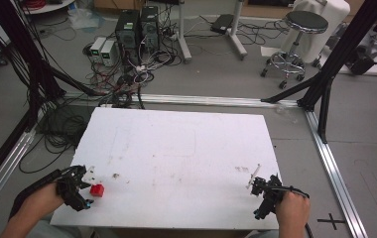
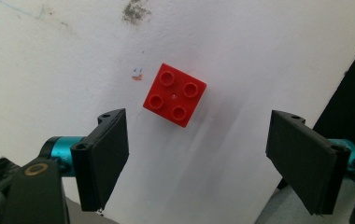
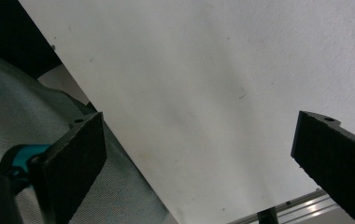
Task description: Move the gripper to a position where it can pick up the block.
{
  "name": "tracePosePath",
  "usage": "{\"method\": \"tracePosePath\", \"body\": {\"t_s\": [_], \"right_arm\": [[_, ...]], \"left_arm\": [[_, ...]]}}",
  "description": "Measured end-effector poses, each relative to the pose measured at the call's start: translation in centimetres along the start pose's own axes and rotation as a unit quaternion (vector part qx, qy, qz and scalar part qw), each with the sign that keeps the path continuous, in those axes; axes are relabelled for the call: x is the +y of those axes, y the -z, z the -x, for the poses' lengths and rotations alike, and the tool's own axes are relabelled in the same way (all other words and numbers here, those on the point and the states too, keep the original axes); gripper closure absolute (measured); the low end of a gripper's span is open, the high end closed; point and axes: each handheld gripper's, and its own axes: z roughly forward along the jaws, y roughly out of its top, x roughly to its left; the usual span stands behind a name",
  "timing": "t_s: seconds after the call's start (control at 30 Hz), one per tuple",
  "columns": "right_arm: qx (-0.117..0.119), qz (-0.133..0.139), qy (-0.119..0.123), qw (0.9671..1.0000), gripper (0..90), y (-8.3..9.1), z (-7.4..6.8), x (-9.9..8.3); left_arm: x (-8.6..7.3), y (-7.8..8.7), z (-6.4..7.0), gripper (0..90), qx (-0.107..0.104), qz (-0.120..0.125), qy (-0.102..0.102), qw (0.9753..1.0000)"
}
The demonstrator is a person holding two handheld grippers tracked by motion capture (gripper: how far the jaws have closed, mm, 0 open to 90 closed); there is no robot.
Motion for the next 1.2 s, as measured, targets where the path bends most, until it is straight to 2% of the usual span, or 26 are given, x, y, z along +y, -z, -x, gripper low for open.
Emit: {"method": "tracePosePath", "body": {"t_s": [0.23, 0.53, 0.57, 0.6, 0.73, 0.77, 0.8, 0.97, 1.03, 1.07, 1.1, 1.2], "right_arm": [[0.001, 0.005, 0.0, 1.0, 2.9, 0.0, 0.1, -0.2], [0.001, 0.008, -0.002, 1.0, 2.9, 0.1, 0.0, -0.3], [0.001, 0.007, -0.003, 1.0, 2.9, 0.1, 0.0, -0.2], [0.001, 0.007, -0.003, 1.0, 2.9, 0.1, 0.0, -0.2], [0.0, 0.008, -0.002, 1.0, 2.9, 0.1, 0.0, -0.2], [0.001, 0.008, -0.001, 1.0, 3.0, 0.1, 0.0, -0.2], [0.001, 0.008, -0.001, 1.0, 3.0, 0.1, 0.0, -0.2], [0.002, 0.006, 0.001, 1.0, 3.0, 0.0, 0.1, -0.2], [0.002, 0.008, 0.001, 1.0, 2.9, 0.0, 0.0, -0.1], [0.002, 0.008, 0.001, 1.0, 2.9, 0.0, 0.0, -0.1], [0.002, 0.007, 0.001, 1.0, 3.0, 0.1, 0.0, -0.1], [0.002, 0.007, 0.001, 1.0, 2.9, 0.1, 0.0, -0.1]], "left_arm": [[0.3, 0.3, -0.5, 21.5, -0.006, 0.007, -0.044, 0.999], [0.6, -0.1, -1.6, 21.5, -0.006, -0.007, -0.063, 0.998], [0.8, -0.2, -1.8, 21.5, -0.016, -0.008, -0.081, 0.9965], [0.8, -0.2, -1.8, 21.5, -0.016, -0.008, -0.081, 0.9965], [1.2, -0.2, -2.1, 21.5, -0.02, -0.013, -0.106, 0.9941], [1.3, -0.2, -2.3, 21.5, -0.027, -0.017, -0.12, 0.9923], [1.3, -0.2, -2.3, 21.5, -0.029, -0.014, -0.121, 0.9922], [1.6, -0.6, -2.5, 21.5, -0.041, -0.021, -0.149, 0.9877], [1.7, -0.8, -2.5, 21.5, -0.044, -0.023, -0.152, 0.9872], [1.8, -0.8, -2.6, 21.5, -0.045, -0.028, -0.159, 0.9858], [1.8, -1.0, -2.5, 21.5, -0.045, -0.027, -0.157, 0.9862], [1.9, -1.4, -2.6, 21.6, -0.052, -0.029, -0.17, 0.9836]]}}
